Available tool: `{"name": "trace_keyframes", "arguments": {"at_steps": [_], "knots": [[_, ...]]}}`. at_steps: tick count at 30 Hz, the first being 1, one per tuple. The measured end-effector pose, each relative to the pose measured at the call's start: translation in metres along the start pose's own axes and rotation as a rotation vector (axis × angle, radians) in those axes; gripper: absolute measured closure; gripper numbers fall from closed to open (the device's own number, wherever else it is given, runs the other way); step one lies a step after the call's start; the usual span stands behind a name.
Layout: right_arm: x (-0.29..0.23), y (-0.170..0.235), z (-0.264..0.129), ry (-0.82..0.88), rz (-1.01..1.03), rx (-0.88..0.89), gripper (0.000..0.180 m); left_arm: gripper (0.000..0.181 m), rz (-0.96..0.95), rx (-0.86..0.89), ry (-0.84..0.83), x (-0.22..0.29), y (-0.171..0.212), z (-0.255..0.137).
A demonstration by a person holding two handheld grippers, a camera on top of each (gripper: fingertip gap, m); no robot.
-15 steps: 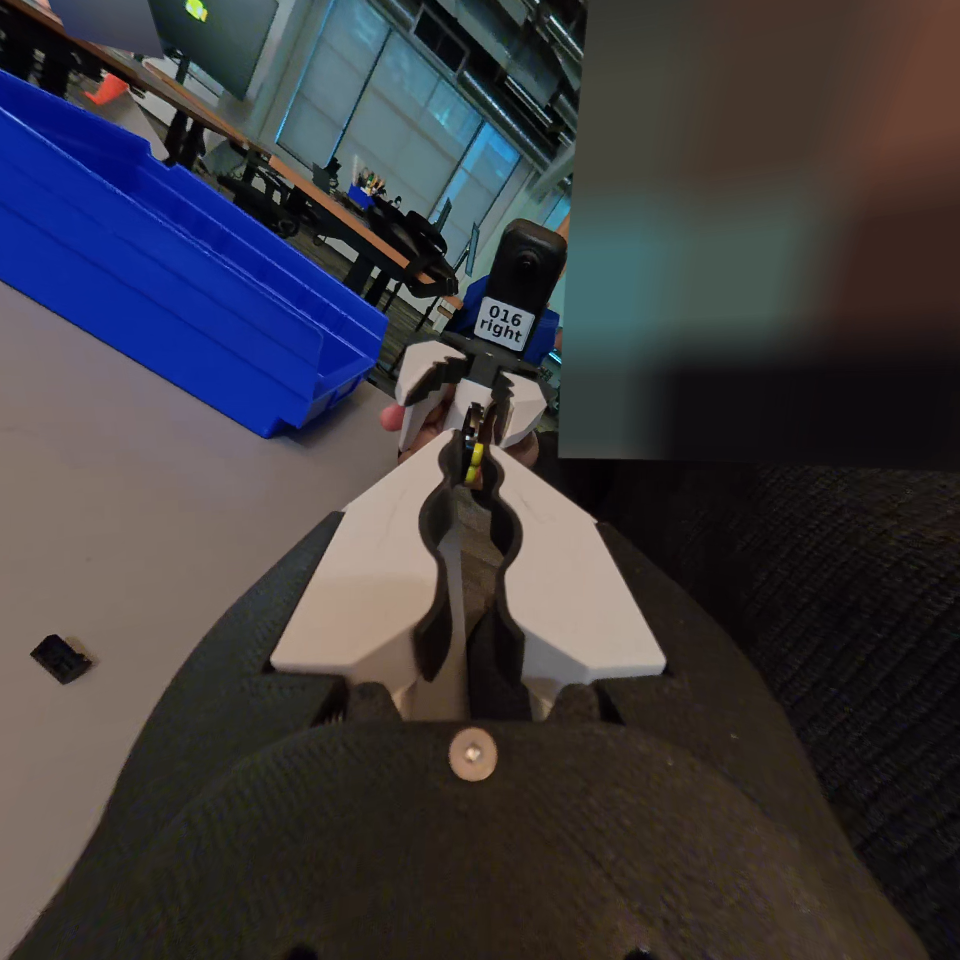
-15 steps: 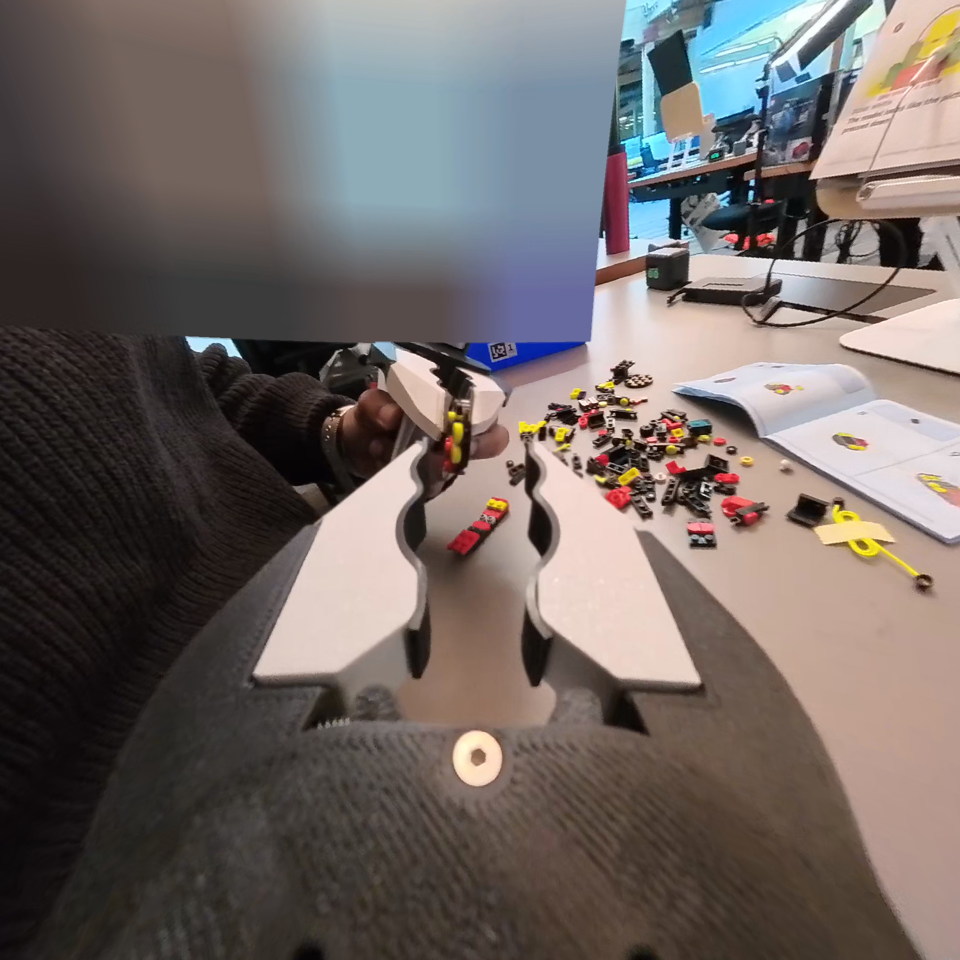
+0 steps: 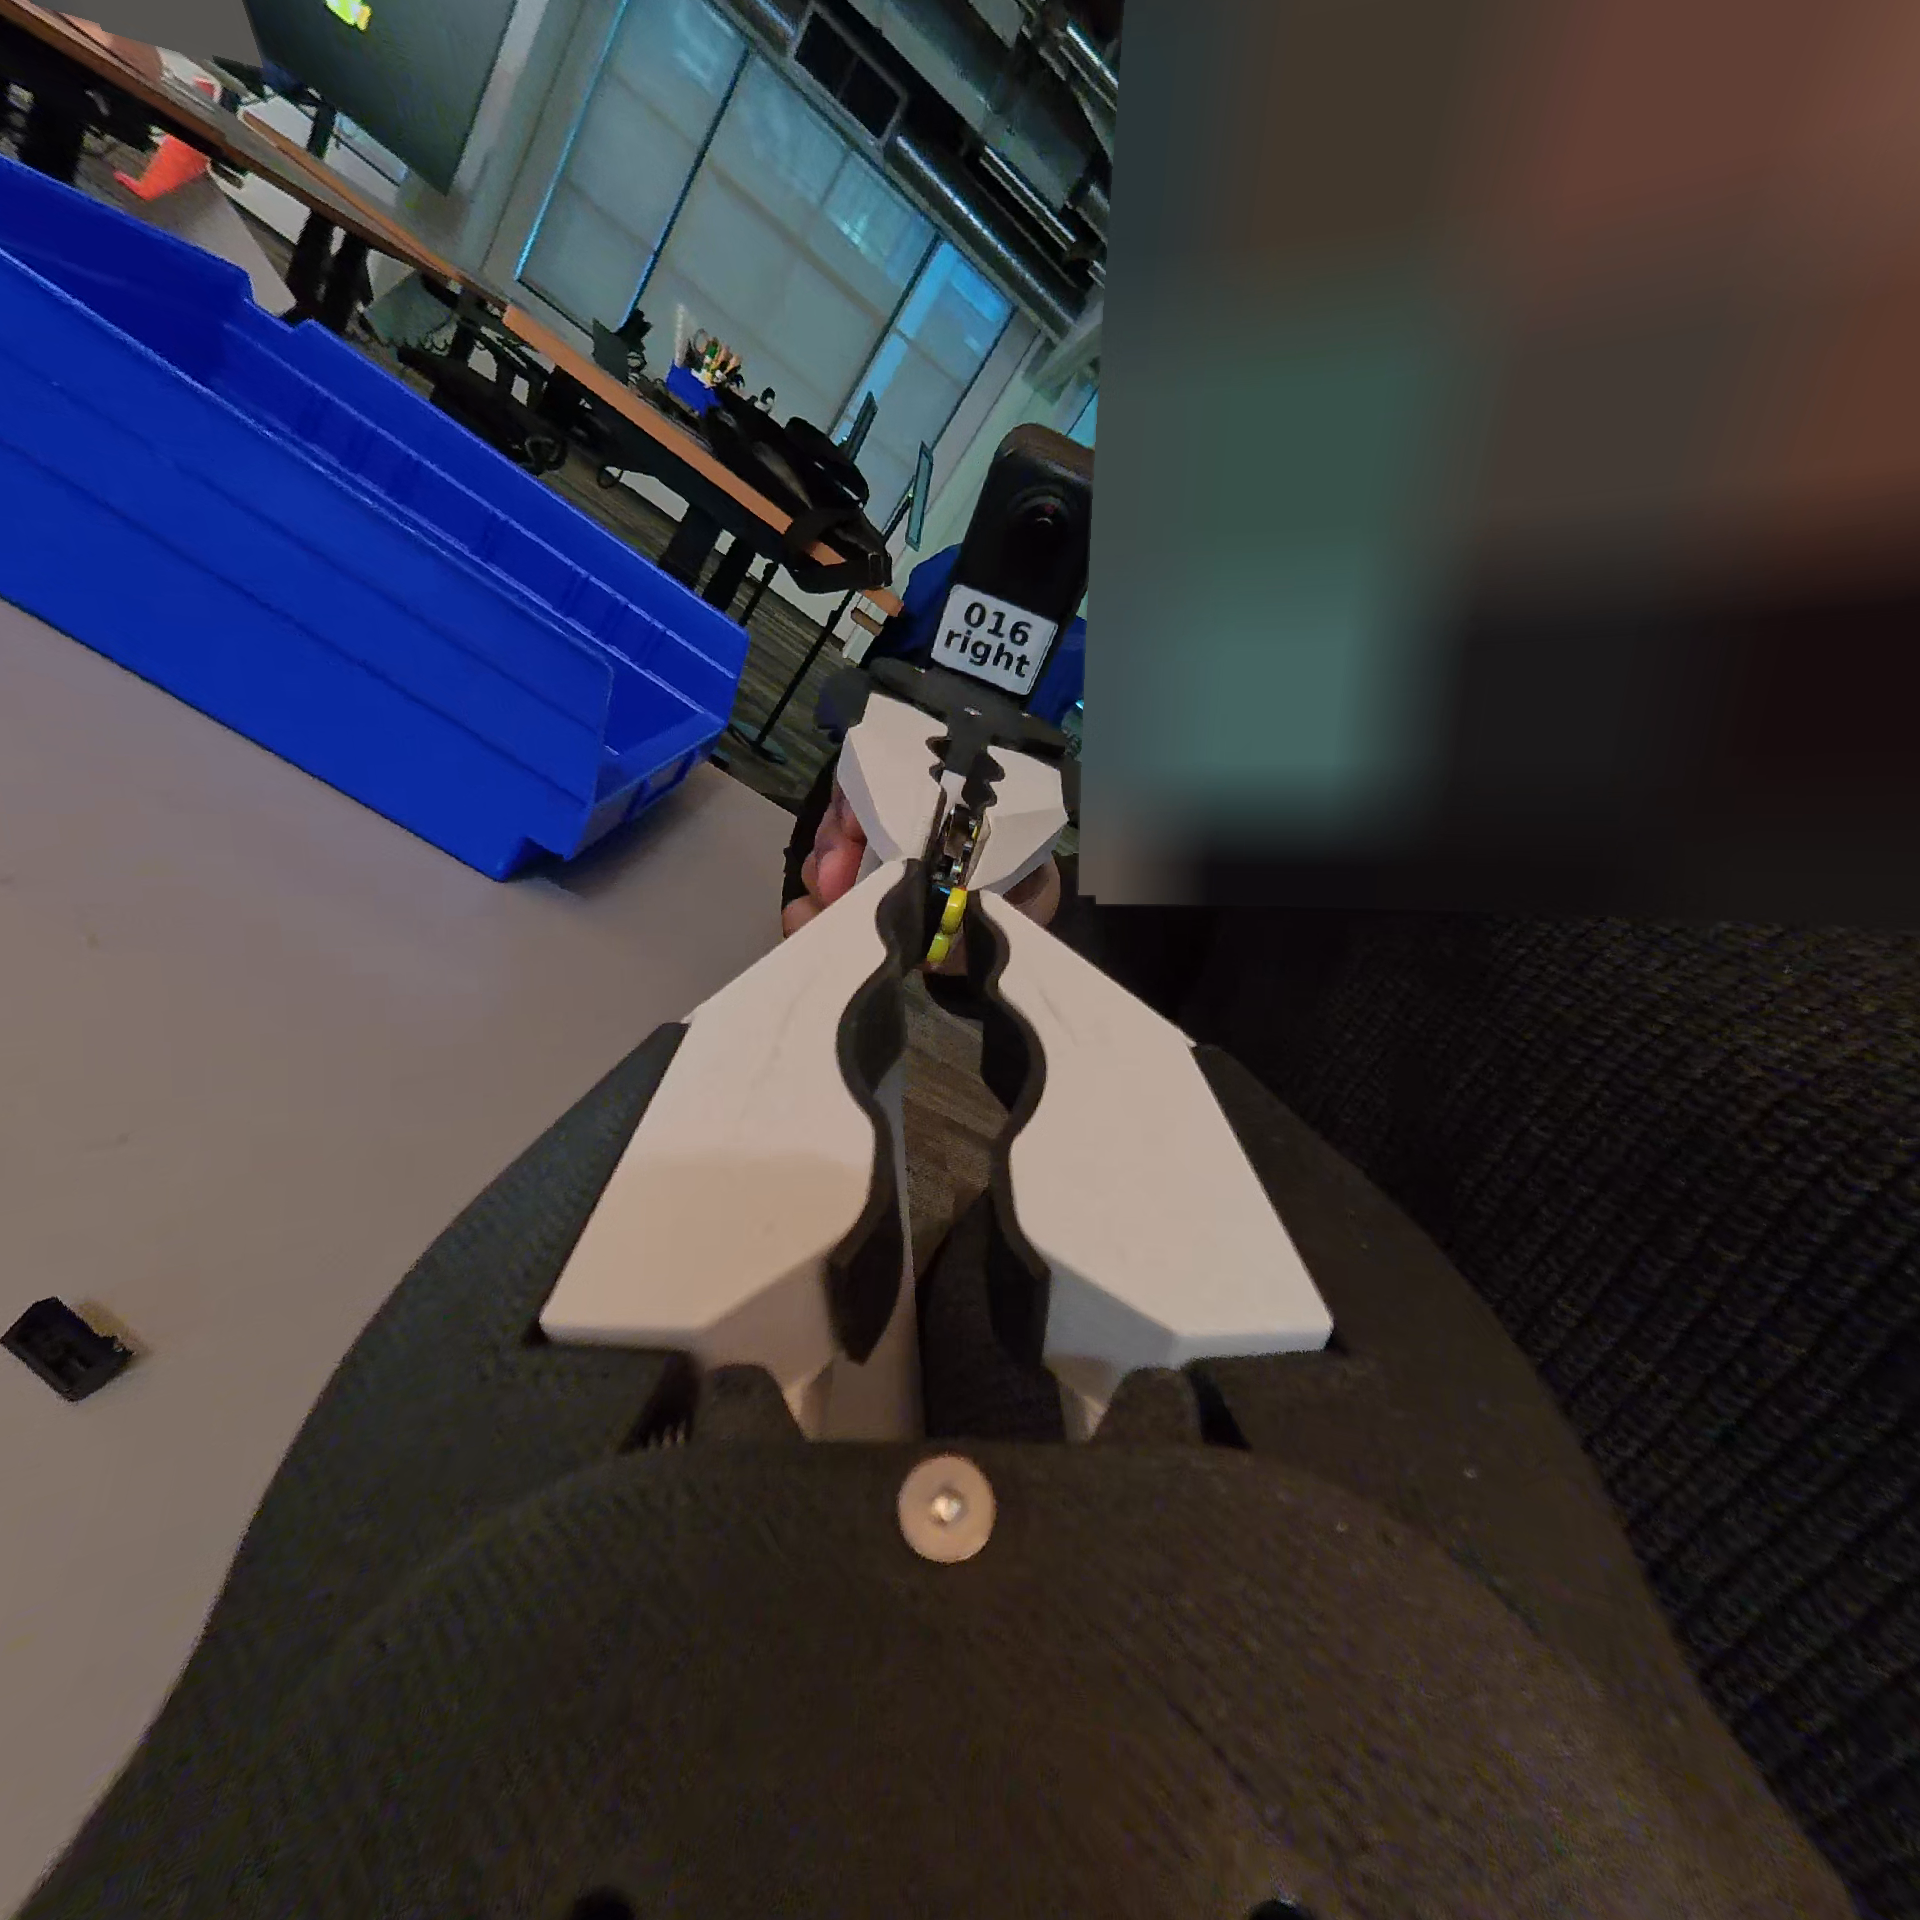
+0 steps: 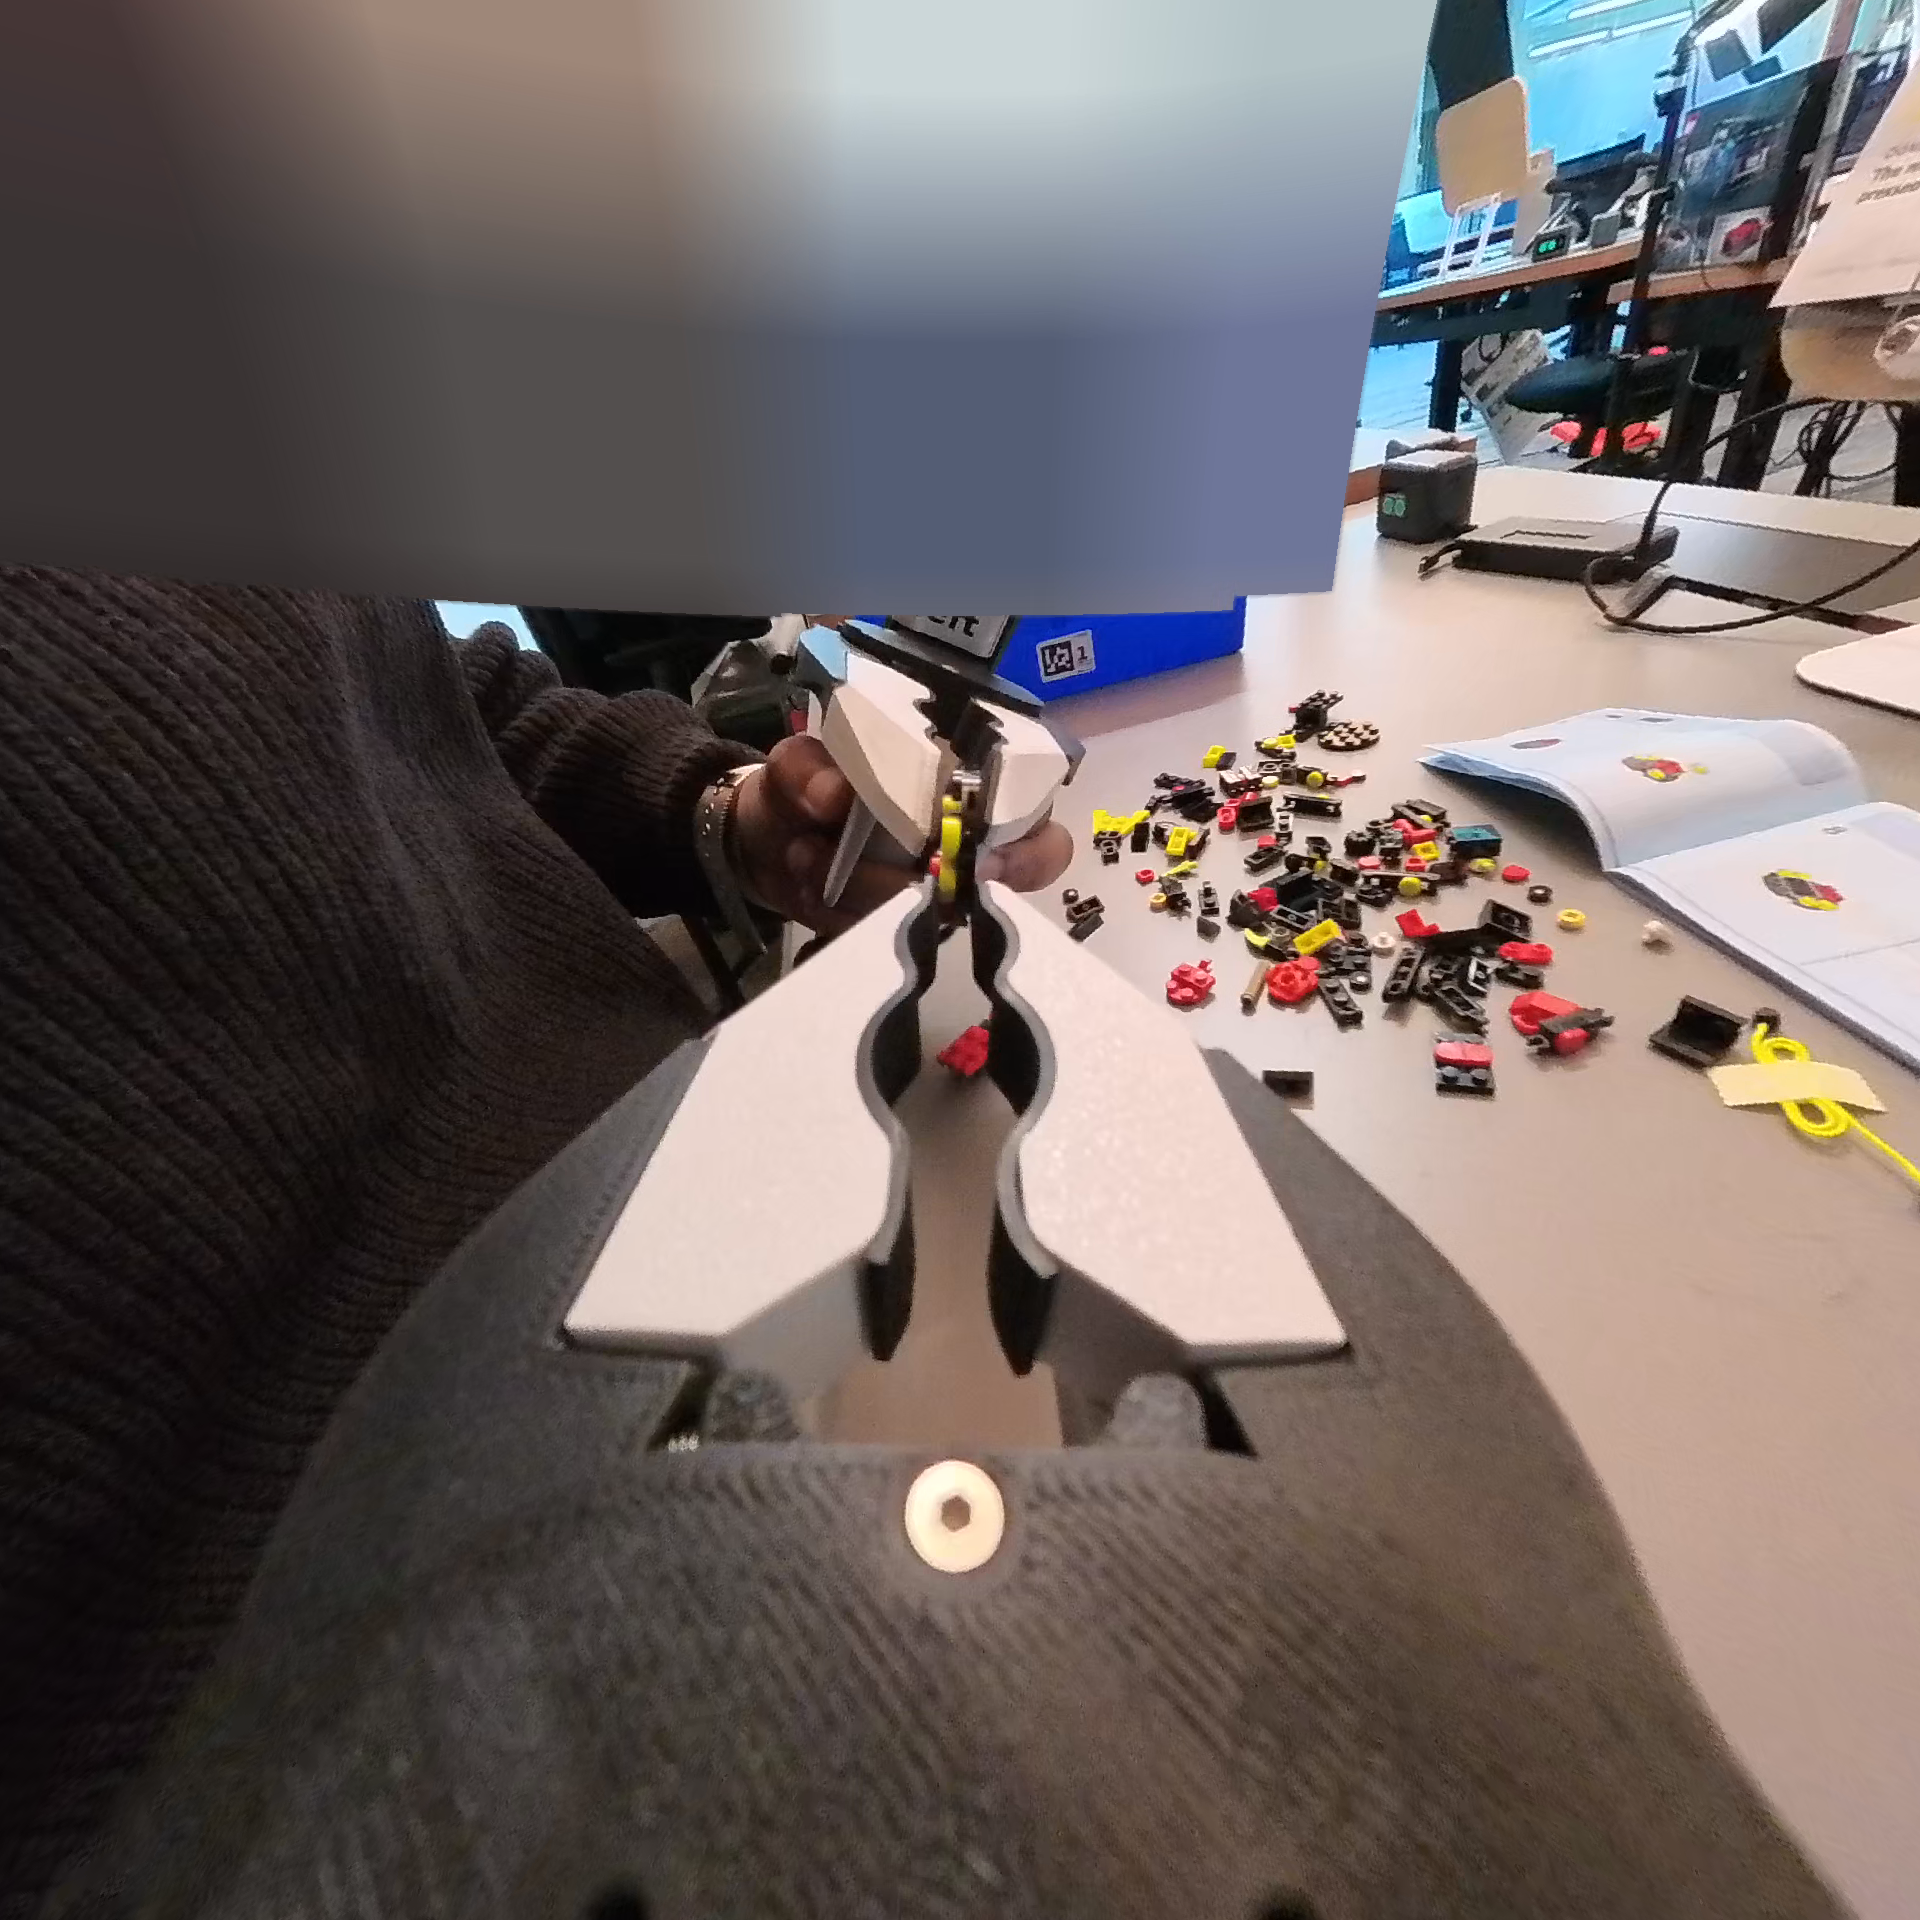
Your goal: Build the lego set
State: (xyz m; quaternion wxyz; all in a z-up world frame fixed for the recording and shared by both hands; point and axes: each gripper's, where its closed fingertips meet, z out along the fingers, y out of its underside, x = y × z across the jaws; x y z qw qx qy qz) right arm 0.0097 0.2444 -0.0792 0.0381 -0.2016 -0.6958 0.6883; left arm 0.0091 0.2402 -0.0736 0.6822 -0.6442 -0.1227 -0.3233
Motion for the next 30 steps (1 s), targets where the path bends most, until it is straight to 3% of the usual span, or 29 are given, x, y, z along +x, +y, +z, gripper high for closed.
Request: {"name": "trace_keyframes", "arguments": {"at_steps": [5,7,17,20,24,30], "knots": [[0.002,-0.001,0.002,-0.008,0.046,0.034,0.167,0.178,-0.008,0.001,-0.013,-0.003,0.0,-0.001],[0.001,0.0,0.002,-0.01,0.043,0.027,0.175,0.177,0.001,-0.021,-0.02,-0.003,0.004,0.0],[0.006,0.002,0.0,0.02,0.029,0.006,0.176,0.175,-0.043,-0.022,-0.036,-0.009,0.005,0.002],[0.013,0.005,-0.002,0.047,0.044,0.001,0.176,0.161,-0.071,0.004,-0.071,-0.017,0.001,-0.001],[0.03,0.031,-0.001,0.097,0.156,-0.115,0.175,0.144,-0.071,0.042,-0.141,-0.028,-0.005,-0.007],[0.033,0.084,0.004,0.082,0.377,-0.369,0.175,0.141,-0.112,0.065,-0.145,-0.031,-0.008,-0.01]]}}
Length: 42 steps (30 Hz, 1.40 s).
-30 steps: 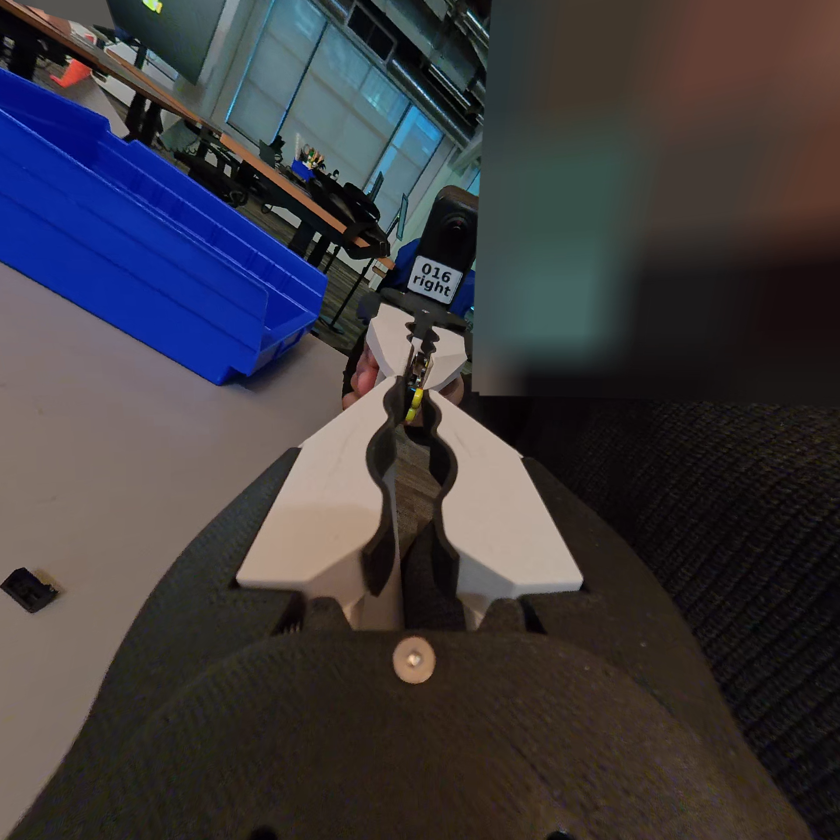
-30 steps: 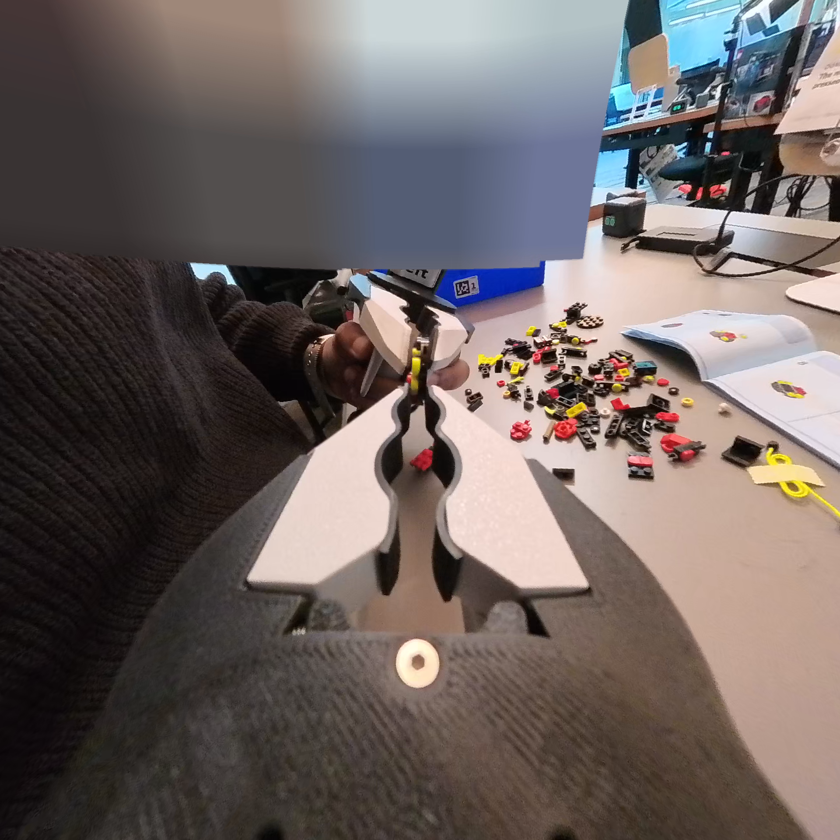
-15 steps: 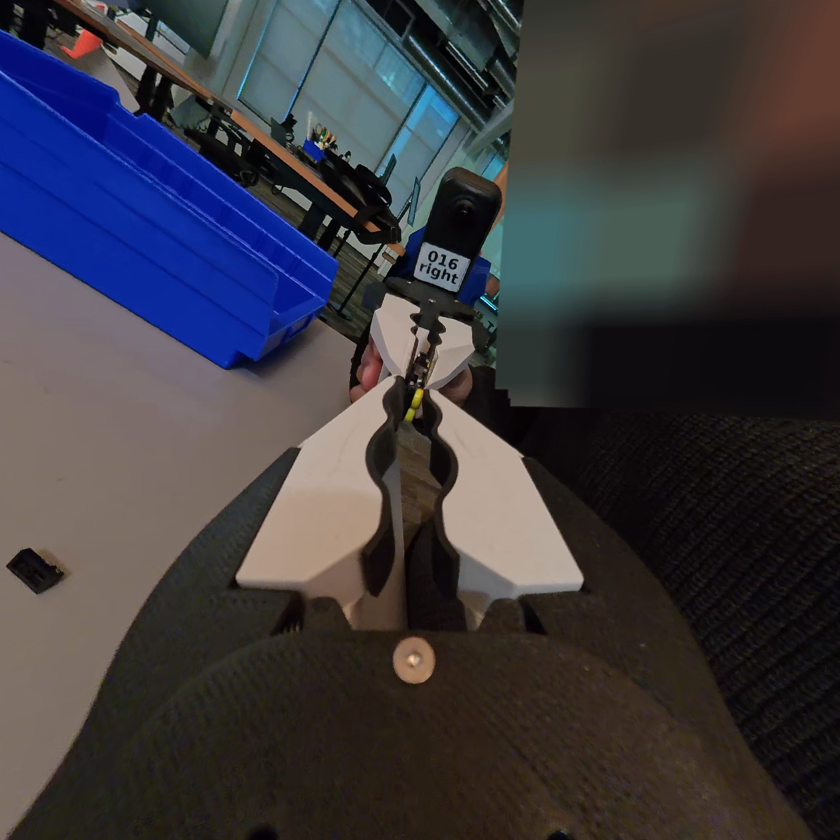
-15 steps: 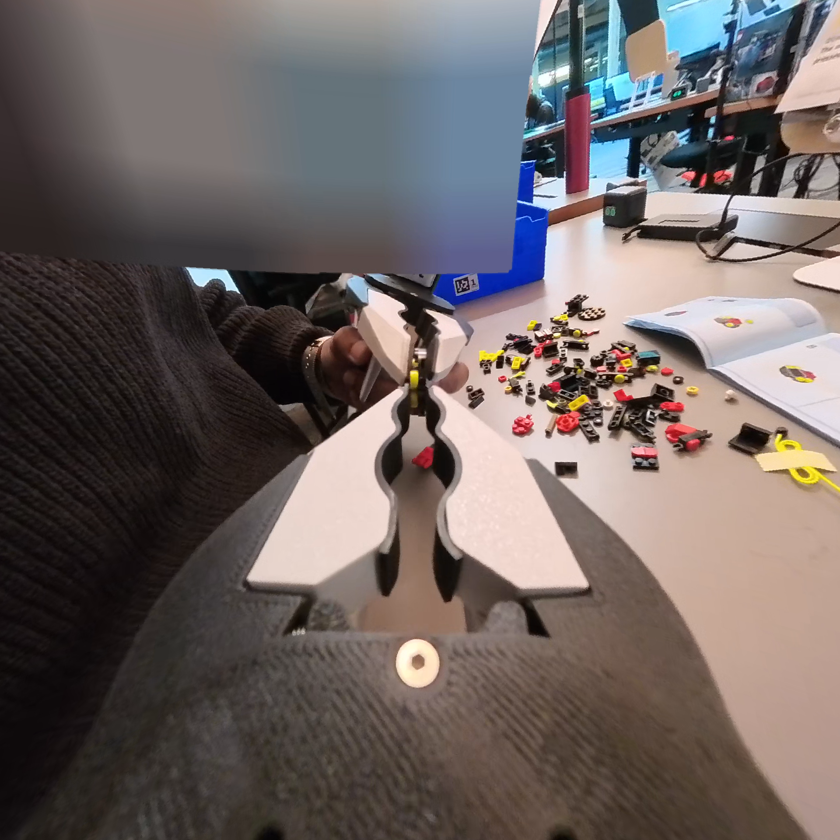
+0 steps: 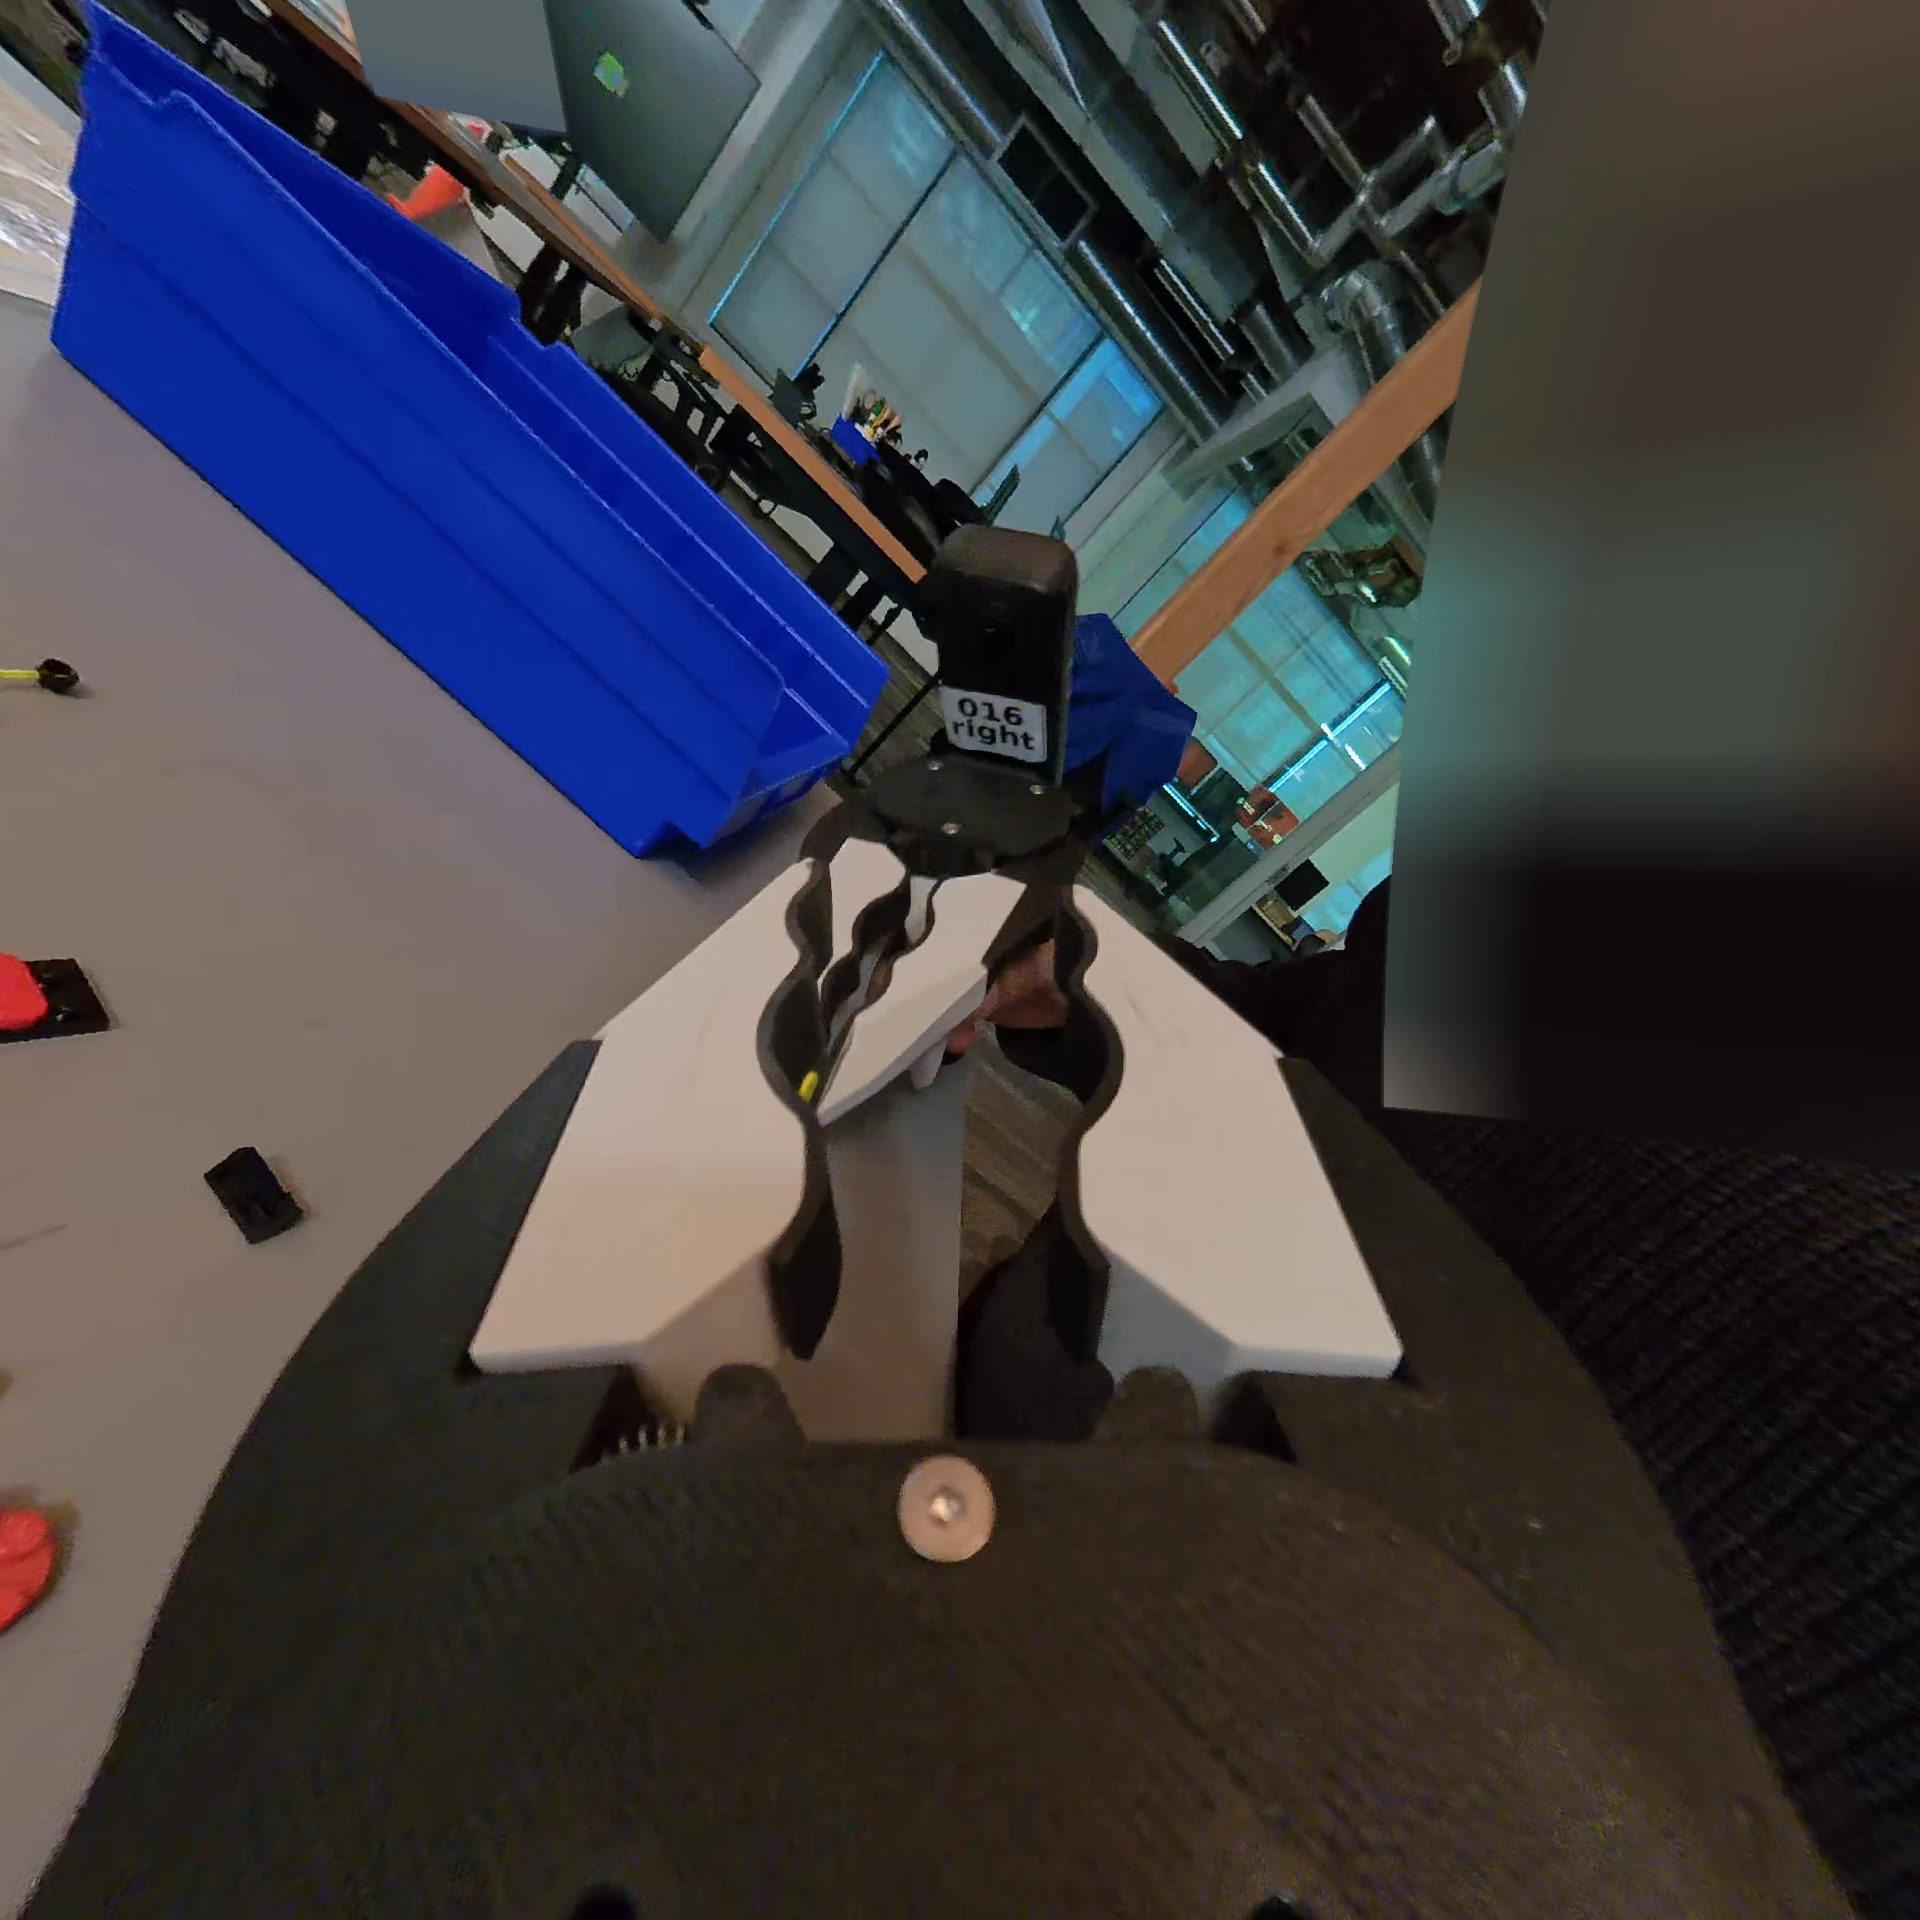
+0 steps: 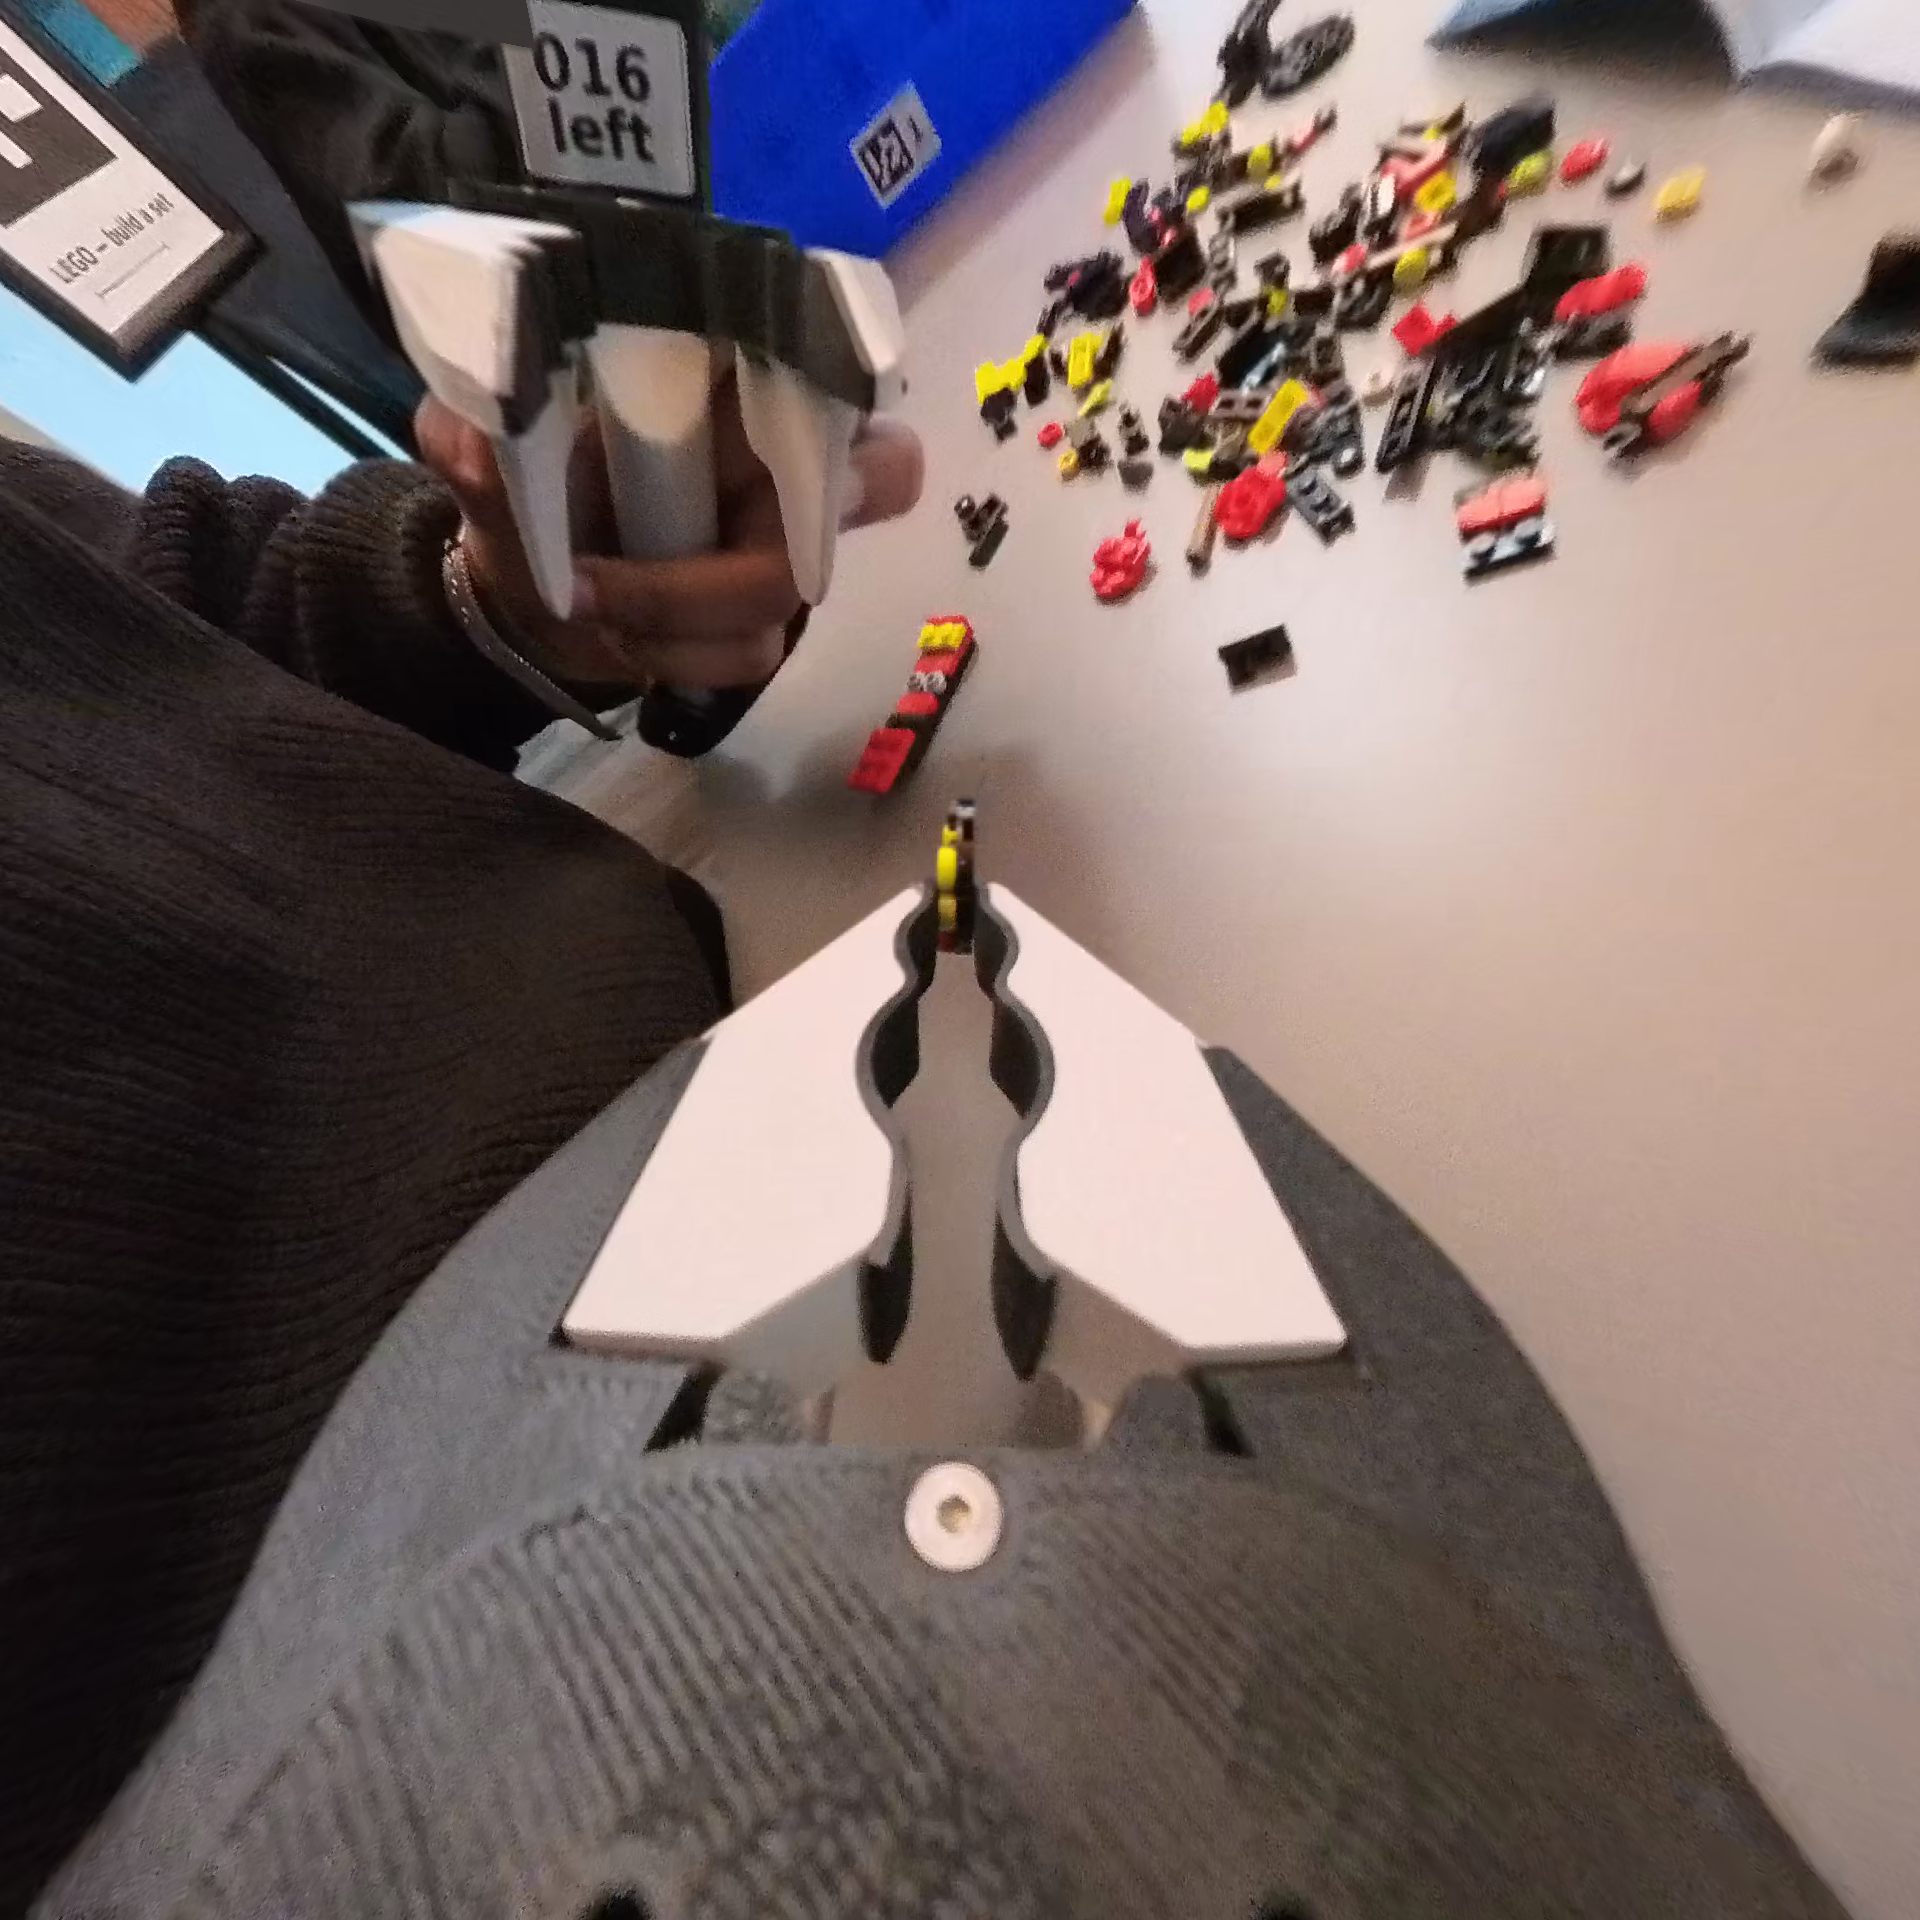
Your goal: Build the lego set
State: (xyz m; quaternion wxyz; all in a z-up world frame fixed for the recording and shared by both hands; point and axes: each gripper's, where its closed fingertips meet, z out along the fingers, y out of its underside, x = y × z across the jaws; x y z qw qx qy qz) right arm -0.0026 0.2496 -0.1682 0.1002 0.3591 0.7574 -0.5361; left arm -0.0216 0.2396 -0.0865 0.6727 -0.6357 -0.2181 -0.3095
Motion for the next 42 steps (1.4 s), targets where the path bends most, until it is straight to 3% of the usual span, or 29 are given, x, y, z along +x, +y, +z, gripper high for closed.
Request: {"name": "trace_keyframes", "arguments": {"at_steps": [13,21,32,42], "knots": [[0.017,0.027,0.009,0.094,-0.025,-0.157,0.172,0.148,0.06,-0.094,-0.001,0.005,0.016,0.006],[0.025,0.02,0.003,0.14,-0.023,-0.119,0.165,0.147,0.176,-0.219,-0.079,-0.002,0.037,0.012],[0.021,0.006,-0.001,0.144,-0.074,-0.053,0.157,0.148,0.123,-0.203,-0.116,-0.011,0.033,0.009],[0.012,0.012,0.006,0.136,-0.194,-0.108,0.146,0.147,0.149,-0.234,-0.168,-0.019,0.038,0.008]]}}
